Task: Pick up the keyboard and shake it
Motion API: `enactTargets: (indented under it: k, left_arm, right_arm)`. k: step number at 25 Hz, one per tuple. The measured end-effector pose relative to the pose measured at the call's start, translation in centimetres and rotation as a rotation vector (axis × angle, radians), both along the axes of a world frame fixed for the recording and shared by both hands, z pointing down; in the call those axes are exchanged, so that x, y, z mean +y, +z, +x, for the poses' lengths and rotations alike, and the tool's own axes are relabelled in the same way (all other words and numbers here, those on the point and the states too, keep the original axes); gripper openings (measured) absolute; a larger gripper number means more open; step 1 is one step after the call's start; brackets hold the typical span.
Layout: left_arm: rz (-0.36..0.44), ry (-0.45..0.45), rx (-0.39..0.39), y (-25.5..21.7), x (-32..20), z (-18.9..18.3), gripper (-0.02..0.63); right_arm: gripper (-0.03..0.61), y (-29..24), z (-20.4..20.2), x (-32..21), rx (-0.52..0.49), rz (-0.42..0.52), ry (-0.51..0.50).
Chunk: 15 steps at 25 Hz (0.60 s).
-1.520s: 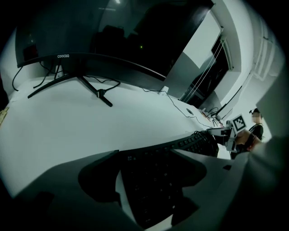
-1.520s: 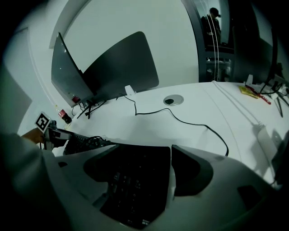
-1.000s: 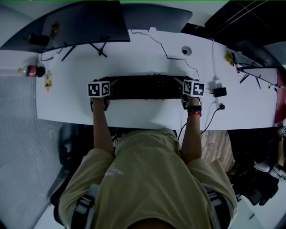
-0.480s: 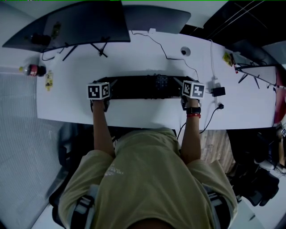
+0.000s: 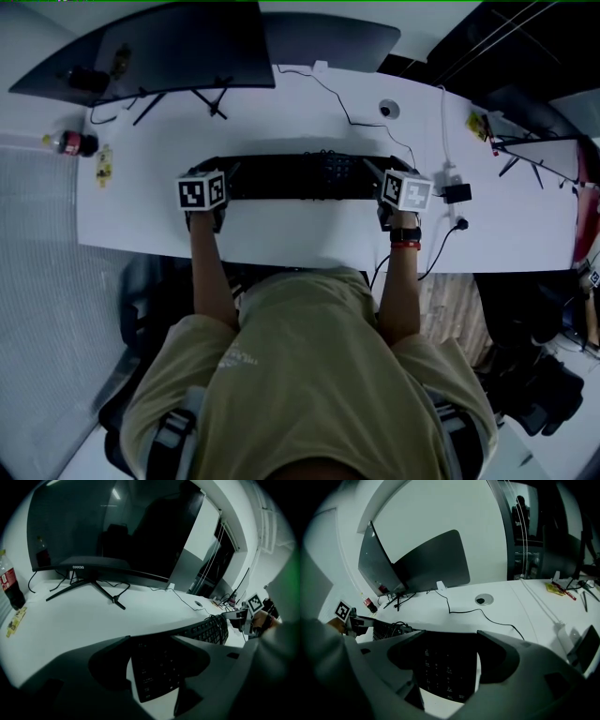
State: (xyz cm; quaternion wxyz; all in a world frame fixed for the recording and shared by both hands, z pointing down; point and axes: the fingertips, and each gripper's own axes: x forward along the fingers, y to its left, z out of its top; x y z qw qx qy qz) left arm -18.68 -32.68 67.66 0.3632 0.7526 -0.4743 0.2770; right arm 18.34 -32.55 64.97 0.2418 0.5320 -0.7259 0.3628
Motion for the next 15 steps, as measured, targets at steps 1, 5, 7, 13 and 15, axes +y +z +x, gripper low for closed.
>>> enactTargets:
  k: [1, 5, 7, 13, 15]
  left_arm:
    - [0.009, -0.003, -0.005, -0.2, -0.2, -0.1, 0.268]
    - [0.04, -0.013, -0.014, -0.9, -0.9, -0.5, 0.268]
    - [0.059, -0.018, -0.016, -1.2, -1.3, -0.5, 0.268]
    - [0.123, -0.032, -0.029, -2.3, -2.8, -0.7, 0.268]
    - [0.147, -0.04, -0.03, -2.7, -3.4, -0.8, 0.268]
  right_arm:
    - [0.353, -0.2, -0.1, -0.2, -0.003, 0.011, 0.001]
    - [0.353, -0.8, -0.3, -1.0, -0.003, 0.063, -0.001]
    - [0.353, -1.0, -0.3, -1.4, 0.005, 0.089, 0.0]
    - [0.353, -2.0, -0.4, -2.4, 0.011, 0.171, -0.003]
    - [0.353, -2.3, -0.5, -2.9, 0.014, 0.204, -0.011]
